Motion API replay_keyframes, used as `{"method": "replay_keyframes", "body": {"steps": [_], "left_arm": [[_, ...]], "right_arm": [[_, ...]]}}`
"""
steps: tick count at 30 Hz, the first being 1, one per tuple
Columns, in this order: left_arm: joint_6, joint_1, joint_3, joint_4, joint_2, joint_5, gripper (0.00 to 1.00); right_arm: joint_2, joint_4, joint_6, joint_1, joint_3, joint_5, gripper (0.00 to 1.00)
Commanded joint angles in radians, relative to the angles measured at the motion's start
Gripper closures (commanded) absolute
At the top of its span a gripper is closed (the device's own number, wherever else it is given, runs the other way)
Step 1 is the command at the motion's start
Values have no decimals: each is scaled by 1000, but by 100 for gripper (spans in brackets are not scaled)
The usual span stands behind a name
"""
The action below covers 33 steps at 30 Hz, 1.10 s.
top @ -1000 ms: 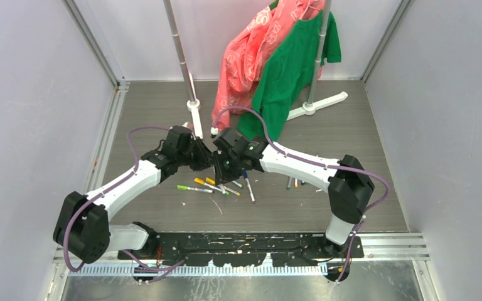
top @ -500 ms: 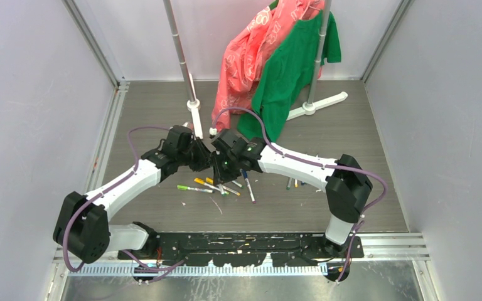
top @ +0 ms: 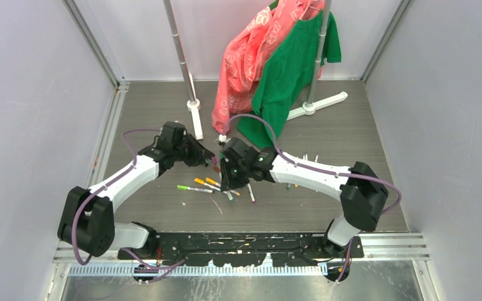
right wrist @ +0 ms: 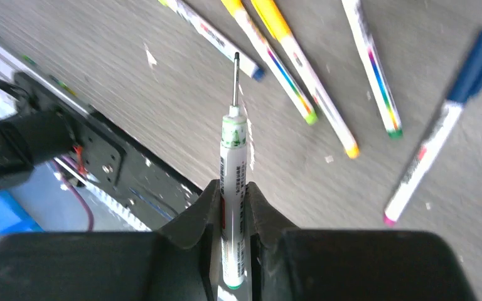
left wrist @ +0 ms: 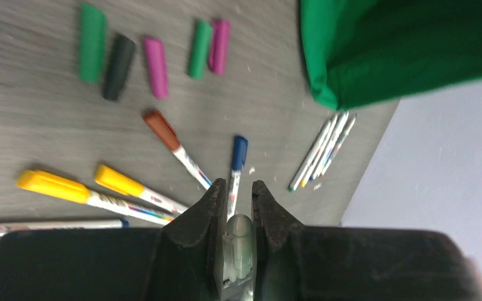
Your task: Open the pen caps
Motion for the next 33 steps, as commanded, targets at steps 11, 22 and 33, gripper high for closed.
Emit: {"method": "replay_keyframes", "body": {"steps": [11,22,33], "left_arm": [[227,124,111,-128,107,-53,100],[319,123,127,-200,193,-153,96],[344,124,164,-207,280,-197,88]], "right_arm": [[-133,-291,29,-49,-65,342,99],[-59,-316,37,-287,-82,394,99],[84,-329,50,-367,-59,421,99]]}}
